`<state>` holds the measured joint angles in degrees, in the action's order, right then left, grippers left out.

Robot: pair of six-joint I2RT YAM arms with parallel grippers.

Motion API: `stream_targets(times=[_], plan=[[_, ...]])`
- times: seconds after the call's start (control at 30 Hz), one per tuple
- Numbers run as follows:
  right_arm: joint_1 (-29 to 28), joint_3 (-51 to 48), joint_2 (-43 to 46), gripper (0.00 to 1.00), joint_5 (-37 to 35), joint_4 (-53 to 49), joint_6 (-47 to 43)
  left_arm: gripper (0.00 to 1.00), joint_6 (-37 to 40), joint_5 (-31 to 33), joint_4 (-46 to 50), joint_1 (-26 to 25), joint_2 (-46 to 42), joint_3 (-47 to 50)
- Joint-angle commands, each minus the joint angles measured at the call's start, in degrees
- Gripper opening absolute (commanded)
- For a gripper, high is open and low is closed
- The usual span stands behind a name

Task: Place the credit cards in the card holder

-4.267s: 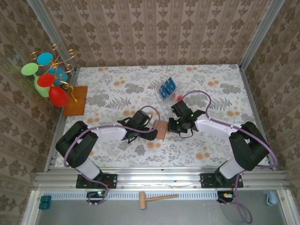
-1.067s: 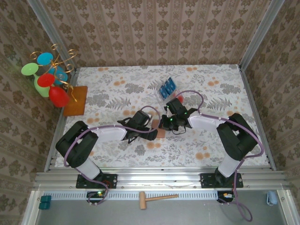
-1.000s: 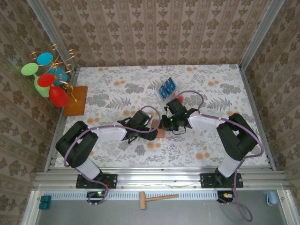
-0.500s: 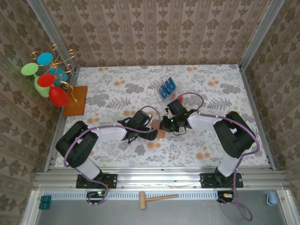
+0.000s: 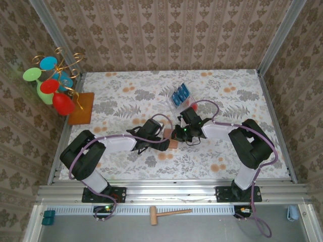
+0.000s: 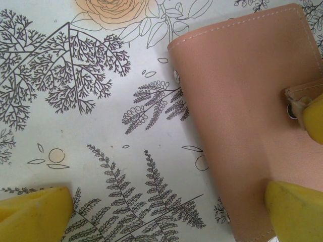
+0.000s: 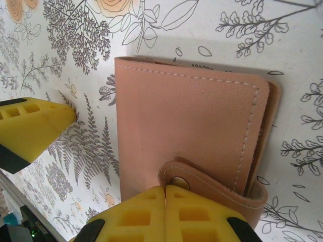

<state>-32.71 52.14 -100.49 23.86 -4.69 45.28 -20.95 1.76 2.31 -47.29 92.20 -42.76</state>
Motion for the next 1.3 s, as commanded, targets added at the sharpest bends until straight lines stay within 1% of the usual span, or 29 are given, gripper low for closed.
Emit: stream_targets(times=[0.0, 0.27, 0.43, 0.57, 0.73, 0.97, 1.13, 1.27], plan=[[0.19, -2.81, -1.32, 0.0, -0.82, -2.31, 0.95, 1.0, -0.6, -2.19, 0.35, -0.45, 2.7, 1.63], [0.62, -6.25, -2.52, 0.0, -3.53, -2.77, 1.06, 1.0, -0.5, -2.09, 0.69, -0.48, 2.29, 1.63], [2.08, -7.94, -2.52, 0.0, -1.96, 0.15, 2.65, 1.0, -0.46, -2.11, 0.86, -0.49, 2.15, 1.54], [2.55, -5.79, -2.29, 0.0, 0.29, 0.21, 2.67, 1.0, -0.44, -2.2, 1.17, -0.45, 1.61, 1.13], [2.56, -2.6, -1.74, 0.0, 1.98, -2.82, 1.1, 1.0, -0.18, -3.48, 3.07, -0.31, -1.31, -0.32], [2.52, -1.2, 0.36, 0.0, 2.58, -4.82, 0.54, 1.0, 0.12, -6.13, 4.85, 2.17, -4.3, -3.64], [2.55, 0.12, 1.44, 0.0, 2.62, -6.62, 0.0, 1.0, 1.04, -6.86, 4.13, 2.98, -3.68, -3.35], [2.56, 1.39, 3.27, 0.0, 2.03, -8.64, -0.32, 1.0, 1.28, -7.38, 2.74, 2.77, -3.94, -0.94]])
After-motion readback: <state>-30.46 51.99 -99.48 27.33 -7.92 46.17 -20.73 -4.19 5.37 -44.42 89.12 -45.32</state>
